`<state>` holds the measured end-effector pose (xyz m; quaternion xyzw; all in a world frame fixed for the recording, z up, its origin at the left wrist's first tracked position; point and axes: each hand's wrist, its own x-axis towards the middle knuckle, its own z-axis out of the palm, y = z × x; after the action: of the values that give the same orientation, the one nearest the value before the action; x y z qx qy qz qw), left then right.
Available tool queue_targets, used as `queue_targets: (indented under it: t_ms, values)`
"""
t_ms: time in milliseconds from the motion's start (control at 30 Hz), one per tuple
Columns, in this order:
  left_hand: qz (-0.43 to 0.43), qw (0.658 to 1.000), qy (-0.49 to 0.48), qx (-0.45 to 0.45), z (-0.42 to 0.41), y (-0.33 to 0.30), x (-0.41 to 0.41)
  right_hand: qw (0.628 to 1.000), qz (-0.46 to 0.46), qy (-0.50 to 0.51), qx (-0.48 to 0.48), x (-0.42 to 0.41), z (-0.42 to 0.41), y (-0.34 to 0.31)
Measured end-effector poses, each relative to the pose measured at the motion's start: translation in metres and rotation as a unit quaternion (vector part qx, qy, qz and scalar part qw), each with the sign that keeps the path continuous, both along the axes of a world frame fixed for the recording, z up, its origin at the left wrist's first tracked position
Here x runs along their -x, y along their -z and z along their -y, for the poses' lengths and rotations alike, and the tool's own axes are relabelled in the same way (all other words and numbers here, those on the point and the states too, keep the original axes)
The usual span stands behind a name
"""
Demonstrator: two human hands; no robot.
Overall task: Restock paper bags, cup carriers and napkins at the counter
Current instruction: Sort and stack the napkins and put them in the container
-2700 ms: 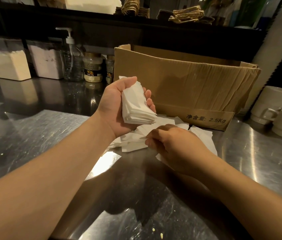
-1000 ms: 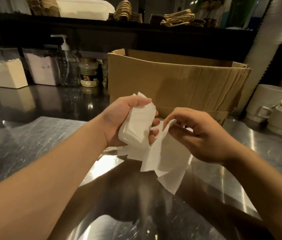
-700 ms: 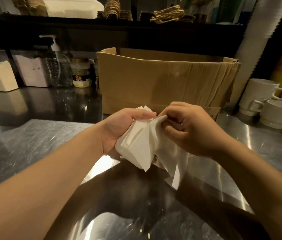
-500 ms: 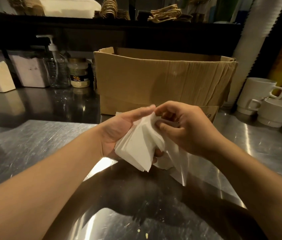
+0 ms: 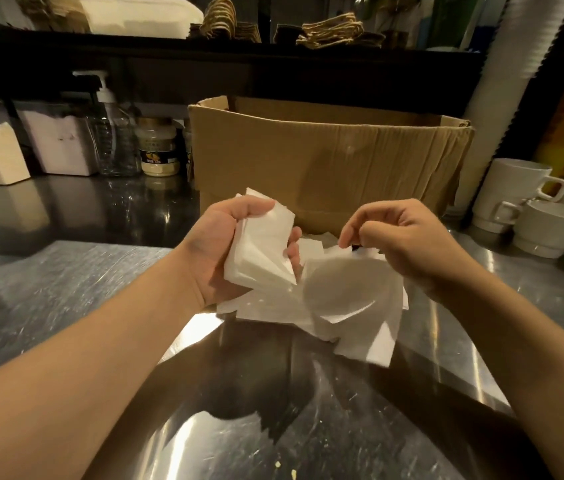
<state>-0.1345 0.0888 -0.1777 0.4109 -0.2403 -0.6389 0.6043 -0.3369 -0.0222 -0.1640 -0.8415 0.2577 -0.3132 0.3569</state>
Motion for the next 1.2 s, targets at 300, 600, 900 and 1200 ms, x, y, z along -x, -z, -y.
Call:
queue_targets:
  t_ms: [300, 600, 900, 1200]
  values:
    - [-0.019, 1.000, -0.009, 0.007, 0.001, 0.001, -0.001, 0.970, -0.226, 0.088, 0.009, 0.000, 0.009, -0.002]
    - [0.008, 1.000, -0.013, 0.002, 0.004, 0.004, -0.004, 0.905, -0.404, -0.131, 0.017, 0.016, -0.004, -0.013]
    - [-0.005, 0.999, 0.022, 0.028, 0.001, 0.003, 0.001, 0.986, -0.103, -0.123, -0.038, 0.015, 0.002, -0.012]
    - [0.045, 0.996, 0.068, 0.028, 0.003, 0.008, 0.009, 0.954, 0.109, -0.199, -0.194, 0.000, -0.015, -0.002]
